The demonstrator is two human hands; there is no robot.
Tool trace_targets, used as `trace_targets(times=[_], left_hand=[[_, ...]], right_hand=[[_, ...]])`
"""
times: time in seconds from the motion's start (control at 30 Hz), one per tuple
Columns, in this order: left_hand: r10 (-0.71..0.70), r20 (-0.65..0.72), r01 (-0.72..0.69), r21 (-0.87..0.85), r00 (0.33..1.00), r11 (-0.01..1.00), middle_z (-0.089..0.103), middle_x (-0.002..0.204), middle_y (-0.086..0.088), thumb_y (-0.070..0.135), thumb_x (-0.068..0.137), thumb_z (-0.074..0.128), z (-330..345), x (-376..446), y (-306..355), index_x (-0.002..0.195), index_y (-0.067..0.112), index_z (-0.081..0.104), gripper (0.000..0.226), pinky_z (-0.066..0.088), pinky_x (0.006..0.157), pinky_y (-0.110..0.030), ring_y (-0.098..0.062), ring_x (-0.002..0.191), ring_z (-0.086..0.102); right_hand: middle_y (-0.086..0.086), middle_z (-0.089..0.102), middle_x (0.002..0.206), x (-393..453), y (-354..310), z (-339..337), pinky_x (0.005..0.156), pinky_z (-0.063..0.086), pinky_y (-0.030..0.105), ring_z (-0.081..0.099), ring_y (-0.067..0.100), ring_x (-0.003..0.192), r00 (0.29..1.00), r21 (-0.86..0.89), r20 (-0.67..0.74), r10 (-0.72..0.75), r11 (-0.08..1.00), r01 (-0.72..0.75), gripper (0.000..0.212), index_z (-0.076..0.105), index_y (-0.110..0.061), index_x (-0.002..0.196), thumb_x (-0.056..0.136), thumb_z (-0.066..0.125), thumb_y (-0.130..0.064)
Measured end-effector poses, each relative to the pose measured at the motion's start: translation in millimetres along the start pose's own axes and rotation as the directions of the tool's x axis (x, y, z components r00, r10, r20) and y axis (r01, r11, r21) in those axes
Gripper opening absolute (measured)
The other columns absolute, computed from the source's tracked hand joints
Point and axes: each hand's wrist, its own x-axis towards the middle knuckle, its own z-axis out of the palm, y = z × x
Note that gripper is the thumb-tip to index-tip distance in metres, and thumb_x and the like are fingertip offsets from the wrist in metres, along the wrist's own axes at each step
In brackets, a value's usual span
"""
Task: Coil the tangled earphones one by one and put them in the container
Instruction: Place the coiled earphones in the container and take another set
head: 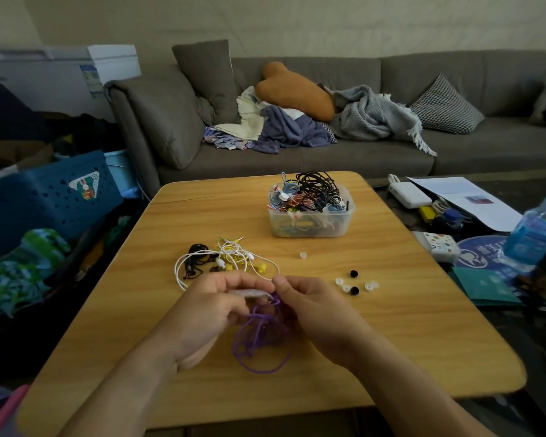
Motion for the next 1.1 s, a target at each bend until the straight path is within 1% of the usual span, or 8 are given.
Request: trace_targets(times=[0.13, 0.23, 0.33, 0.5, 0.63, 0.83, 0.97, 1.1], left_hand=[[0.041, -0.065, -0.041, -0.006, 0.997, 0.999, 0.069, 0.08, -0.016, 0.016, 0.064, 0.066, 7, -2, 1, 0.074, 0.006, 0.073, 0.016, 0.055, 0.068, -0.029, -0.023, 0.075, 0.065], [0.085, -0.143, -0.061, 0.165, 0.986, 0.984, 0.073, 0.077, -0.008, 0.039, 0.07, 0.084, 11, -2, -3, 0.075, 0.01, 0.07, 0.032, 0.053, 0.073, -0.031, -0.021, 0.075, 0.069], [0.147, -0.231, -0.079, 0.282, 0.962, 0.956, 0.076, 0.084, -0.004, 0.02, 0.078, 0.078, 13, -2, -4, 0.092, 0.012, 0.067, 0.02, 0.055, 0.067, -0.021, -0.016, 0.076, 0.073], [0.209, -0.135, -0.144, 0.377, 0.969, 0.915, 0.075, 0.088, 0.005, 0.01, 0.078, 0.078, 8, -4, -3, 0.102, 0.023, 0.07, 0.028, 0.056, 0.072, -0.021, -0.008, 0.087, 0.071], [0.324, -0.084, -0.239, 0.51, 0.942, 0.826, 0.074, 0.092, 0.017, 0.009, 0.084, 0.072, 10, -5, -2, 0.103, 0.027, 0.074, 0.026, 0.053, 0.079, -0.015, 0.002, 0.091, 0.068], [0.334, -0.173, -0.217, 0.478, 0.927, 0.851, 0.074, 0.087, 0.016, 0.007, 0.083, 0.072, 10, -3, -4, 0.096, 0.025, 0.075, 0.022, 0.054, 0.075, -0.018, 0.001, 0.086, 0.069], [0.348, -0.166, -0.231, 0.486, 0.923, 0.843, 0.075, 0.082, 0.012, 0.007, 0.081, 0.075, 10, -3, -6, 0.091, 0.023, 0.076, 0.019, 0.056, 0.075, -0.023, -0.003, 0.08, 0.071], [0.345, -0.151, -0.244, 0.456, 0.926, 0.856, 0.075, 0.088, 0.011, 0.011, 0.076, 0.081, 5, -4, -6, 0.103, 0.027, 0.073, 0.033, 0.056, 0.078, -0.024, -0.005, 0.084, 0.071]], right_hand=[[0.005, 0.068, 0.073, 1, 1, 4, 0.055, 0.048, 0.027, 0.059, 0.012, 0.06, 0.993, -0.05, -0.105, -0.059, 0.997, 0.054, 0.02, 0.071, -0.01, 0.095, 0.096, 0.061, -0.028], [0.003, 0.065, 0.068, 1, -1, 5, 0.052, 0.046, 0.03, 0.055, 0.012, 0.056, 0.976, -0.127, -0.163, -0.142, 0.984, 0.122, 0.012, 0.071, -0.013, 0.093, 0.093, 0.066, -0.025], [-0.003, 0.062, 0.065, 0, -2, 6, 0.051, 0.04, 0.029, 0.051, 0.01, 0.053, 0.962, -0.147, -0.178, -0.205, 0.973, 0.18, 0.01, 0.073, -0.018, 0.089, 0.092, 0.069, -0.027], [0.005, 0.062, 0.066, -4, -8, 4, 0.051, 0.047, 0.025, 0.056, 0.013, 0.051, 0.977, 0.059, -0.18, -0.118, 0.99, 0.131, 0.011, 0.069, -0.007, 0.1, 0.092, 0.067, -0.015], [0.009, 0.066, 0.074, -4, -11, 1, 0.057, 0.052, 0.028, 0.061, 0.017, 0.058, 0.996, 0.163, -0.085, -0.024, 0.986, 0.038, 0.015, 0.068, -0.003, 0.105, 0.092, 0.066, -0.01], [0.013, 0.07, 0.074, -4, -16, -3, 0.058, 0.054, 0.028, 0.066, 0.021, 0.064, 0.996, 0.154, -0.081, -0.027, 0.987, 0.039, 0.011, 0.069, -0.002, 0.098, 0.09, 0.062, -0.002], [0.012, 0.07, 0.074, -5, -13, -1, 0.061, 0.056, 0.028, 0.065, 0.02, 0.063, 0.981, -0.024, -0.122, -0.15, 0.989, 0.148, 0.008, 0.072, -0.007, 0.097, 0.092, 0.065, -0.007], [0.016, 0.072, 0.074, -5, -11, -3, 0.062, 0.057, 0.029, 0.067, 0.021, 0.063, 0.984, 0.051, -0.111, -0.141, 0.988, 0.147, 0.016, 0.068, 0.001, 0.094, 0.088, 0.072, -0.013]])
